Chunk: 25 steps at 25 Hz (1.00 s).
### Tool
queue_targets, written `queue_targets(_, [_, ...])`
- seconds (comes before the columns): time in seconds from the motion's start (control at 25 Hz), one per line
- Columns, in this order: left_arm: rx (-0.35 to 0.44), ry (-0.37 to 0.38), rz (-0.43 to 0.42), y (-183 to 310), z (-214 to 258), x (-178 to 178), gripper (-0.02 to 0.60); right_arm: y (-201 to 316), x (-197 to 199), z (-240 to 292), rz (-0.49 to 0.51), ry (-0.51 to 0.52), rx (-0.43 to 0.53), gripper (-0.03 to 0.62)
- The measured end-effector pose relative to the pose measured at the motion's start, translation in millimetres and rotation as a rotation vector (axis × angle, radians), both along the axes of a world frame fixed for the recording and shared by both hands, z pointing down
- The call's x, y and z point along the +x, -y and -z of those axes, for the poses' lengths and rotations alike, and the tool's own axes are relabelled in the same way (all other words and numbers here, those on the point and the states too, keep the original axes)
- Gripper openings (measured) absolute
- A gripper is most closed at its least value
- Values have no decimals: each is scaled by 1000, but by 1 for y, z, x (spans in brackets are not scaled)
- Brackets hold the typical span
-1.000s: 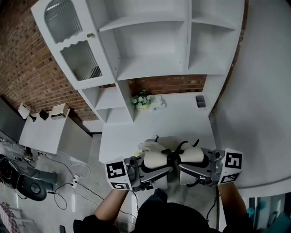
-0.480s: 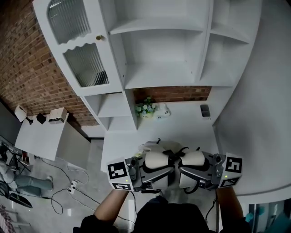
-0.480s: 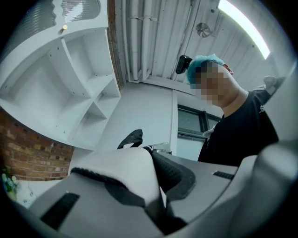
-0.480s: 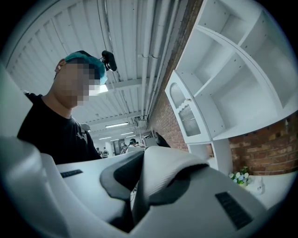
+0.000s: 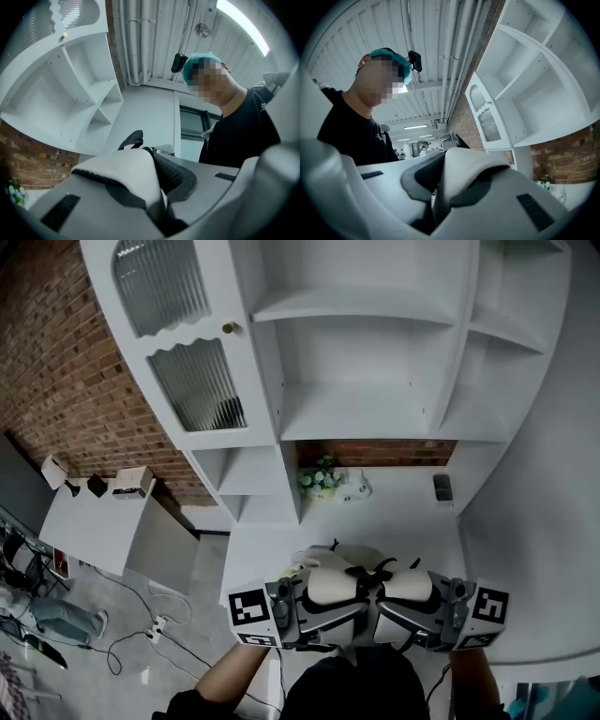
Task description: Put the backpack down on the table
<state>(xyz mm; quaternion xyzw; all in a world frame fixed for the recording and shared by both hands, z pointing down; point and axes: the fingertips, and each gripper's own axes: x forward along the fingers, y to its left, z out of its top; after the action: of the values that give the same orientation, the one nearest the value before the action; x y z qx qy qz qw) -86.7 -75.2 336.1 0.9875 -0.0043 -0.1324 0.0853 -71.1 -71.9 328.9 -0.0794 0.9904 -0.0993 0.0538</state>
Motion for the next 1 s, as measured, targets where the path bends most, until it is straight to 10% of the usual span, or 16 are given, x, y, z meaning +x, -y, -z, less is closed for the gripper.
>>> queue_targets(1.0, [-29,43,45,159,-3,36,58,165,34,8,-14,80,-1,48])
